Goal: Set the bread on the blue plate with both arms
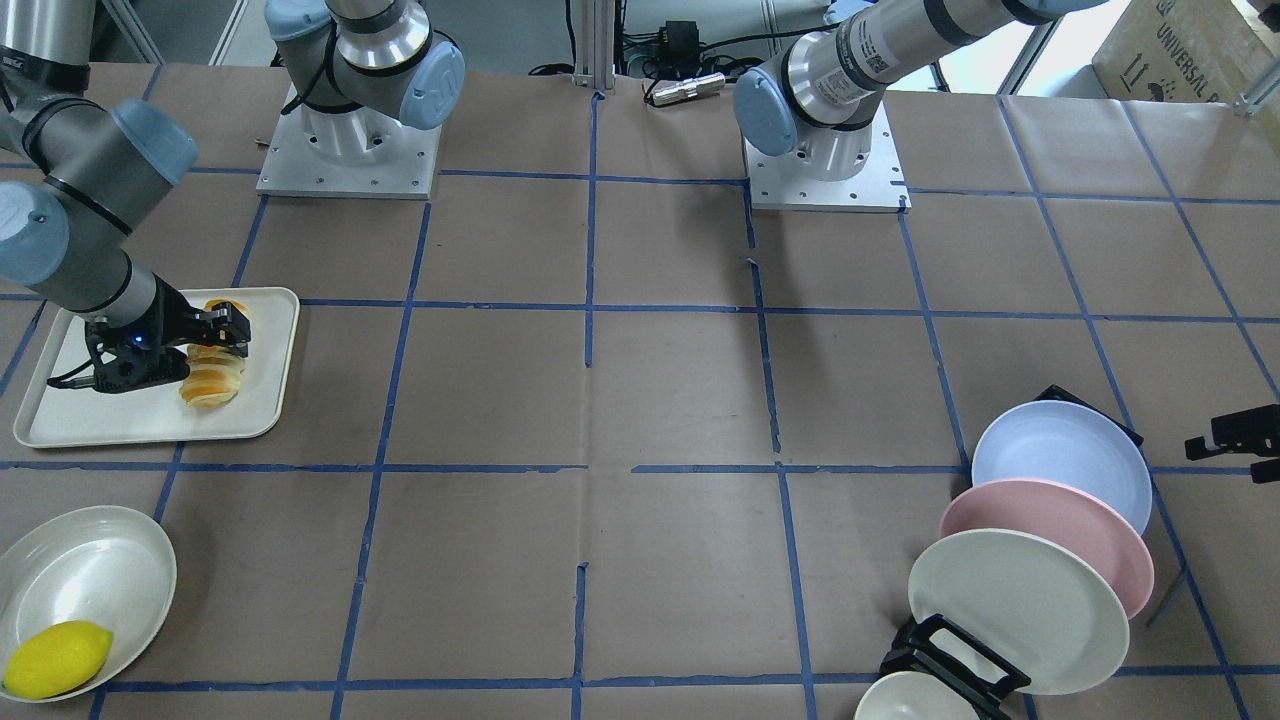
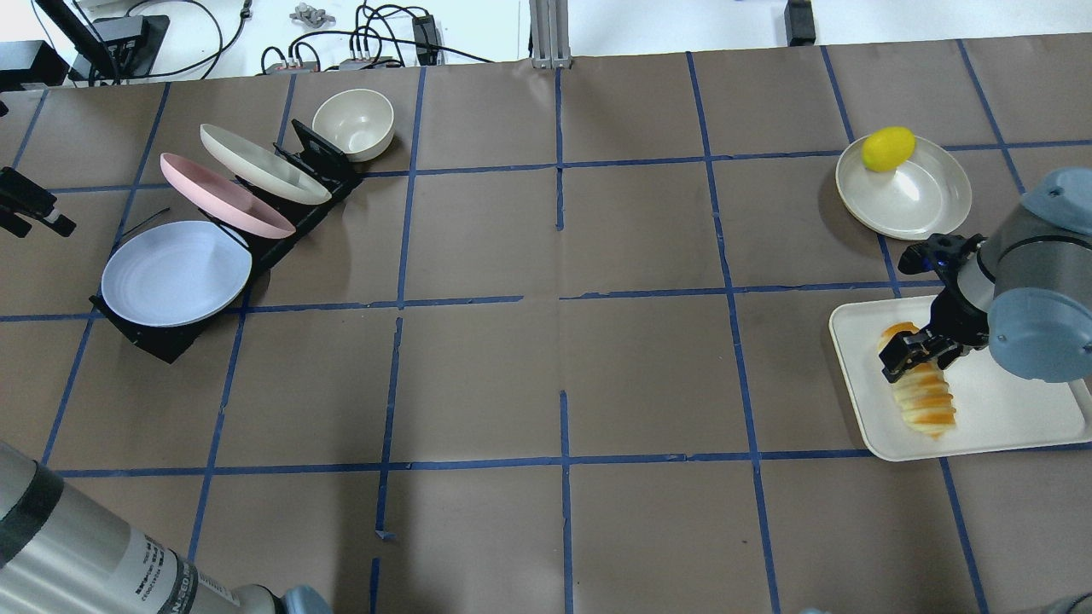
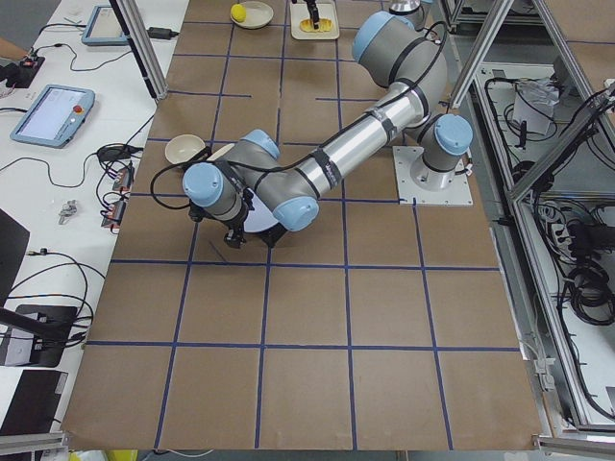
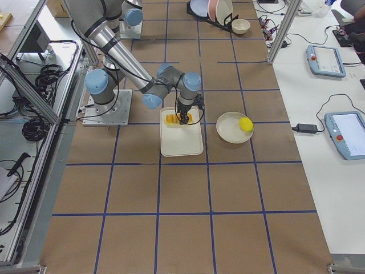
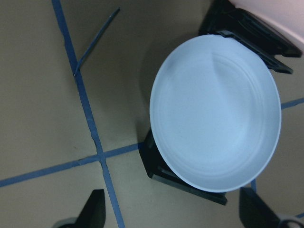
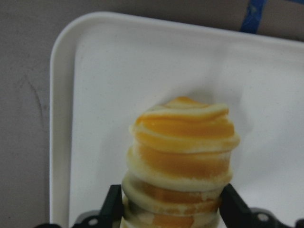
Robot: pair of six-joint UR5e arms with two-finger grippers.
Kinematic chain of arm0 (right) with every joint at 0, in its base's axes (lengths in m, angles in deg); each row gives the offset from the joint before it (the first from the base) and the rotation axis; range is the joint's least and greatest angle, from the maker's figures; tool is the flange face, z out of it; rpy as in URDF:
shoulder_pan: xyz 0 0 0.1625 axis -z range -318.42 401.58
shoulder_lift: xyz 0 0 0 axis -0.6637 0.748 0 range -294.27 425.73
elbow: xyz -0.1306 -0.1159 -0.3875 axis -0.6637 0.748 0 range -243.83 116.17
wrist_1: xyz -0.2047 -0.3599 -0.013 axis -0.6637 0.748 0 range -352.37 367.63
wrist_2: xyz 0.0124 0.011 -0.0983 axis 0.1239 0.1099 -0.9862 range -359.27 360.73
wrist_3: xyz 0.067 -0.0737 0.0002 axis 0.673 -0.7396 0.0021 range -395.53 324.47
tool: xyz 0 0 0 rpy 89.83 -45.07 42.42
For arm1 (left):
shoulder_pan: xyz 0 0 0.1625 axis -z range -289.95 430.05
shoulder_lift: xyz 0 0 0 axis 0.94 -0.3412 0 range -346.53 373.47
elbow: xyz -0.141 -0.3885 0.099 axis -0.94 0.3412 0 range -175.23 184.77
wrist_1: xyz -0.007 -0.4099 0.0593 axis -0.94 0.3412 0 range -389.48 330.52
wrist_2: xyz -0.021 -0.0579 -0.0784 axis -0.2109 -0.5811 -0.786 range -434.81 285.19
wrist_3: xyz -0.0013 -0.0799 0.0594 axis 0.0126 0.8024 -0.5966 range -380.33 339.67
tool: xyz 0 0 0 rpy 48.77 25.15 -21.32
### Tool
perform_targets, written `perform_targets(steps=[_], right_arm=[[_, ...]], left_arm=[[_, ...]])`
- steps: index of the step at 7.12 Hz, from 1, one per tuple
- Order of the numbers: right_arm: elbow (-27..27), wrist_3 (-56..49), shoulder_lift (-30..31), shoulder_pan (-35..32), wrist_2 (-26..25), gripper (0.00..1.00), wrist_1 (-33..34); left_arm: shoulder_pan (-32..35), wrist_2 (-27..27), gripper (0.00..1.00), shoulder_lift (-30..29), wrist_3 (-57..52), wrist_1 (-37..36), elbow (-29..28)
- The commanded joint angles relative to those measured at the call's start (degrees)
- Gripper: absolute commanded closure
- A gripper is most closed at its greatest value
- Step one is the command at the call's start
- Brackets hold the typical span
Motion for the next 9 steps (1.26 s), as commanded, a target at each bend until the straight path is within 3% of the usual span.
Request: perform_targets(steps=[1,2,3,5,7,9], right_arm=[[-0.03,0.32,-0.06,0.00,-0.67,0.93,0.21],[-0.03,0.33,-0.06,0.00,-0.85,0.95,0.21],[0.15,0.33,0.38,0.00,-0.94,0.95,0.21],[3.03,0.68,2.91,0.01,-0.68,0.96,-0.76],[11.52,4.25,7.66,-0.61,-0.41,0.96,-11.94],[26.70,8.65,8.03,-4.28,-0.76,0.95,-29.58]], left_arm=[[0.27,-1.64,0.01,-3.69,-0.21,-1.31,0.99],[0.79,-1.56,0.02,-5.10,0.49,-1.22,1.18],[0.97,-1.47,0.09,-5.37,0.76,-1.22,1.27],[1.67,-0.59,0.50,-5.29,0.76,-0.35,1.44],[1.68,-0.50,0.75,-5.29,0.58,-0.08,1.71],[1.76,-0.07,0.85,-4.50,0.67,2.63,0.22]])
